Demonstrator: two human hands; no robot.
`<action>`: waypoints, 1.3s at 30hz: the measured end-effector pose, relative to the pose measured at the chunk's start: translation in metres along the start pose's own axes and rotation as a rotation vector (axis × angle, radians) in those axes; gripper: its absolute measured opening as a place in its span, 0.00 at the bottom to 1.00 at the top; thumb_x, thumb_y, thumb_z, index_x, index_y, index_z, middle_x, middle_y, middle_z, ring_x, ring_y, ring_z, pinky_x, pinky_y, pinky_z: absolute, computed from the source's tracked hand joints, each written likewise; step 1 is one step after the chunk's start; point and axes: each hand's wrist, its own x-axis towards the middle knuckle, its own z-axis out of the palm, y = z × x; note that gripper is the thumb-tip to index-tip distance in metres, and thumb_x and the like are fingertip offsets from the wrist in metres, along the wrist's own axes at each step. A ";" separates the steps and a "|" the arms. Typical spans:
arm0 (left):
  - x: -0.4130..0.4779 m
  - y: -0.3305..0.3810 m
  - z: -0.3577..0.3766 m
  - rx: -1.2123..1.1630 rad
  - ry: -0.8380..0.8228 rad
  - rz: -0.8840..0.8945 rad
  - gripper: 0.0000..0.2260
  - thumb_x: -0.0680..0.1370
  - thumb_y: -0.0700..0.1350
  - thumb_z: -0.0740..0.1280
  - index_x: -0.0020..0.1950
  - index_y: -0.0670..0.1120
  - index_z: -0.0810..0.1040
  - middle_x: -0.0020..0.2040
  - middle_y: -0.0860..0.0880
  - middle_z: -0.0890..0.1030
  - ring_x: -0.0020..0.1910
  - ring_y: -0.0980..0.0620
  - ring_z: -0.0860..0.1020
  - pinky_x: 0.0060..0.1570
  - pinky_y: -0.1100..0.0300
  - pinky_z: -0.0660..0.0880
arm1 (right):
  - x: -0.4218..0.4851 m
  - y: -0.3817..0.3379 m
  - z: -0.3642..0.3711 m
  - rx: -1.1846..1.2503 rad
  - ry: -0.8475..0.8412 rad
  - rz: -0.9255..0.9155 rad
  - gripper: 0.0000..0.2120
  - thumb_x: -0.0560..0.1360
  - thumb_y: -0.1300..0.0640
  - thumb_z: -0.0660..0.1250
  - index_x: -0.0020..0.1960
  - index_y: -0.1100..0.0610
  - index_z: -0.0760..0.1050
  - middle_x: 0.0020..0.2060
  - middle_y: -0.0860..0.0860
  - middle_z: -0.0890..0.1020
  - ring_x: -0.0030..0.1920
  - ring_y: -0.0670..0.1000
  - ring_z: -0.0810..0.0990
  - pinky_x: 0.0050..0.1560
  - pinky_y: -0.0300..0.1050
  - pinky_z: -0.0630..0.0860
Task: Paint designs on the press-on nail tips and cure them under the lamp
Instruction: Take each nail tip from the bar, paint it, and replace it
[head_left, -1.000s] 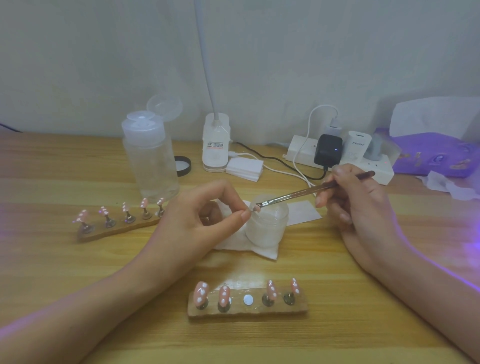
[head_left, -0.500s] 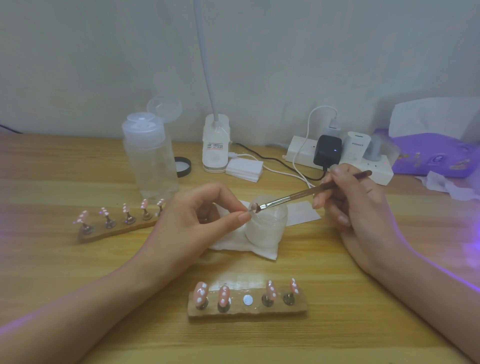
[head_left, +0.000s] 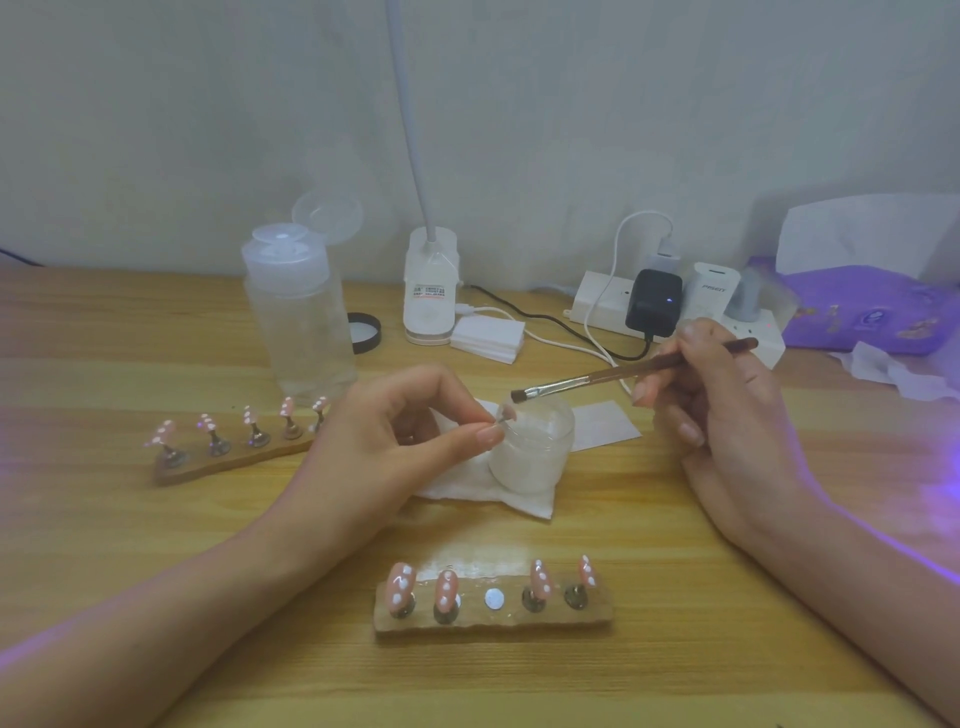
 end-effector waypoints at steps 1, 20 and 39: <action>0.000 0.000 0.000 0.001 -0.002 0.001 0.10 0.69 0.52 0.74 0.39 0.45 0.82 0.31 0.57 0.78 0.27 0.57 0.68 0.27 0.70 0.65 | 0.000 0.000 0.001 -0.003 -0.018 -0.003 0.15 0.81 0.52 0.61 0.37 0.49 0.75 0.29 0.53 0.82 0.21 0.45 0.61 0.24 0.33 0.62; 0.000 -0.002 0.000 0.006 -0.013 0.026 0.10 0.70 0.51 0.75 0.40 0.45 0.81 0.30 0.56 0.78 0.27 0.57 0.68 0.28 0.71 0.64 | -0.001 -0.001 0.002 0.015 0.038 0.026 0.11 0.78 0.52 0.62 0.38 0.54 0.73 0.27 0.53 0.81 0.20 0.45 0.61 0.23 0.32 0.61; 0.001 -0.003 0.000 0.015 -0.015 0.050 0.08 0.70 0.50 0.73 0.39 0.46 0.81 0.28 0.59 0.76 0.25 0.60 0.67 0.27 0.73 0.63 | 0.000 0.000 0.001 0.004 0.056 0.063 0.14 0.82 0.56 0.60 0.38 0.54 0.73 0.26 0.54 0.79 0.21 0.45 0.59 0.23 0.32 0.61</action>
